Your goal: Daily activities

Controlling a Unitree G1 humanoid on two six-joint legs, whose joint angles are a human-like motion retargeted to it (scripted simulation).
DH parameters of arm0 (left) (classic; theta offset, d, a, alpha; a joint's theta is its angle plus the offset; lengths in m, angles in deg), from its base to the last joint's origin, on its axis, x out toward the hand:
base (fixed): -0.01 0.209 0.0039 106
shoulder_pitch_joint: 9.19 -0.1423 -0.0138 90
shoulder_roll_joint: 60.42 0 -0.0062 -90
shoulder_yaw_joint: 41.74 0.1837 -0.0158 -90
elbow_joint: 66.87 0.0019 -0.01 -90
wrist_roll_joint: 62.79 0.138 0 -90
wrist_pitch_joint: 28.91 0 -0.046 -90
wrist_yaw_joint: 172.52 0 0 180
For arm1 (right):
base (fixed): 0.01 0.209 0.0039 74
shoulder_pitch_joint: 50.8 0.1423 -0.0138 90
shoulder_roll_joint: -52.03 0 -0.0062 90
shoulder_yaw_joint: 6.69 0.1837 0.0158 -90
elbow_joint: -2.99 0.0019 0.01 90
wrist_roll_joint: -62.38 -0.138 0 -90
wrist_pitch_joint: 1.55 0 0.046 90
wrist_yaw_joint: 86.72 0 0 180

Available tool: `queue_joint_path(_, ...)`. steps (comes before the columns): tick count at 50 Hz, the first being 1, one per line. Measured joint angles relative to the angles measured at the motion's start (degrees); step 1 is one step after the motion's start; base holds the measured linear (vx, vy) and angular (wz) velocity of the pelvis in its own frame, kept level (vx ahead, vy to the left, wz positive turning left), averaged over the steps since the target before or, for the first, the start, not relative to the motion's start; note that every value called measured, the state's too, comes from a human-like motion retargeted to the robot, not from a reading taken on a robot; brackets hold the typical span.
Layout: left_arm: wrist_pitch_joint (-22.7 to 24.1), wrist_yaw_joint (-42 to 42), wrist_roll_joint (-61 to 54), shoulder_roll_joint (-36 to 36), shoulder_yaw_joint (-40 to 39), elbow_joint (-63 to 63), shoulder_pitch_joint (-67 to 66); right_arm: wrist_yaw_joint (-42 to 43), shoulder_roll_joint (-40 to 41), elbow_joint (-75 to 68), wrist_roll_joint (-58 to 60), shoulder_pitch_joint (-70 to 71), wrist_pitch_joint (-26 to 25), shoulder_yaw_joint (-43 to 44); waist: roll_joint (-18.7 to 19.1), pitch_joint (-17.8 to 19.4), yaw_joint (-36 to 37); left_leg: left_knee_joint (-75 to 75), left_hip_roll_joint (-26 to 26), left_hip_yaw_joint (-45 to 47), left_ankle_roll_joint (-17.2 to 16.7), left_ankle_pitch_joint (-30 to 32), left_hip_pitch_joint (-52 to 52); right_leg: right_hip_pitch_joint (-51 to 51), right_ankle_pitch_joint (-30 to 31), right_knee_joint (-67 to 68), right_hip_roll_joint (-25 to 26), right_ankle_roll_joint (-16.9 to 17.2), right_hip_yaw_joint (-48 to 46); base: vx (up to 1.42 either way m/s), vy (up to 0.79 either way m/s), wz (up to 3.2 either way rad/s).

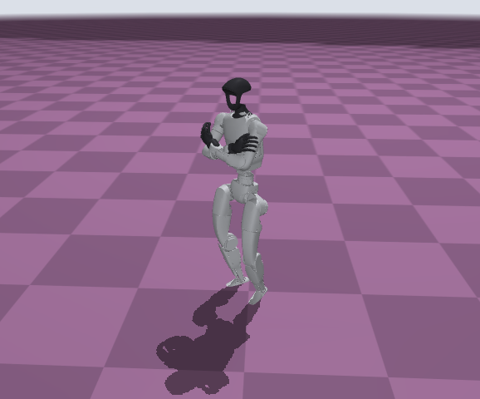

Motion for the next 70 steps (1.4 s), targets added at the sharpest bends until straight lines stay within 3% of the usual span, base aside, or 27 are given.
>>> queue_joint_path(18, 2.23, -1.83, 3.48, -1.04, 0.38, 0.36, -0.43, 1.18, -0.14, 0.89, -0.74, 0.28, 1.84, 0.39, -0.85, -0.65, 1.21, -3.48, -1.26, 0.19, -0.47, 1.09, 2.15, 1.32, -0.04, -0.70, -0.93, 0.45, -1.22, 0.00, 0.00, 0.00)
queue_joint_path(70, 0.85, 8.42, 14.52, -0.09, 0.17, 0.30, 0.75, -15.51, -1.53, 1.49, -1.68, 2.05, -2.17, 1.01, -0.57, -1.33, 1.12, -14.56, -5.27, 0.52, -2.08, 5.81, 7.41, 1.84, -0.43, 1.07, -4.38, 1.01, -3.91, 0.00, 0.00, 0.00)
